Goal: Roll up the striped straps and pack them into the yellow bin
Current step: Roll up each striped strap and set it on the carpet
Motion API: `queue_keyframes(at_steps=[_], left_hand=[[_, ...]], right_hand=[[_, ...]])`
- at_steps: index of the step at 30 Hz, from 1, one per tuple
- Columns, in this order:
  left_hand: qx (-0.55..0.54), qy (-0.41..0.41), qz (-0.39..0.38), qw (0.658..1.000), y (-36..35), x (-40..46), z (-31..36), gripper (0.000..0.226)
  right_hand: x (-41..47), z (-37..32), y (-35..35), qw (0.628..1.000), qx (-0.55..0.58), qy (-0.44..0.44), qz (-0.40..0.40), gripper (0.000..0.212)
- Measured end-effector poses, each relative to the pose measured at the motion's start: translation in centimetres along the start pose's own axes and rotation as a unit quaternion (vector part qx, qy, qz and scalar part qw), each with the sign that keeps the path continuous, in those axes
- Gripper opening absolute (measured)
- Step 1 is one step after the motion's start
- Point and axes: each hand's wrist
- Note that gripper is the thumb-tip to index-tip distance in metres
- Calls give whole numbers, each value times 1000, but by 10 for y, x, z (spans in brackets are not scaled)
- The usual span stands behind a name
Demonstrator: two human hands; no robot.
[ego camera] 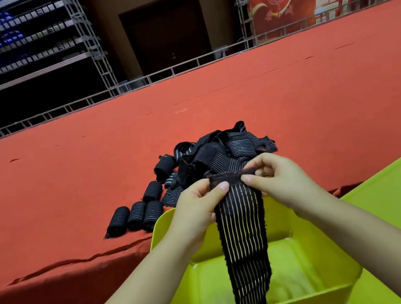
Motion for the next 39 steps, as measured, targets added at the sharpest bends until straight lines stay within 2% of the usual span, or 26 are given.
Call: queue_keyframes(at_steps=[2,7,9,13,17,21,23,26,32,35,39], left_hand=[[19,3,16,1000,3,6,-2,20],[45,16,38,998,7,25,-6,10],[44,23,45,998,9,37,-7,10],[42,43,34,998,6,63,-13,10],[43,57,21,997,3,85,-25,8],[52,71,29,996,6,100,-36,13],[56,78,29,995,6,104,-41,13],[62,77,26,995,6,105,-46,11],[65,71,20,995,5,106,-45,11],[70,66,27,995,6,105,-45,14],[81,50,47,994,6,104,-44,17]], right_hand=[[5,3,0,1000,4,-11,-19,15],[38,-3,15,996,-7,-58,-65,10],[77,-1,30,994,-50,-83,-44,19],[158,23,46,981,-112,-159,9,24],[203,65,39,962,-82,-262,0,28],[221,99,22,953,-13,-303,2,40],[228,112,16,950,18,-310,18,36],[235,122,14,948,54,-307,58,17],[238,114,18,966,84,-228,92,29],[235,97,29,961,160,-198,111,25],[223,64,50,923,327,-181,92,19]])
Point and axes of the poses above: each hand's wrist, its own x-axis towards the middle knuckle, its own y-axis out of the back of the hand, z = x × y, and after that the axes turned 4 degrees about -y, right-handed
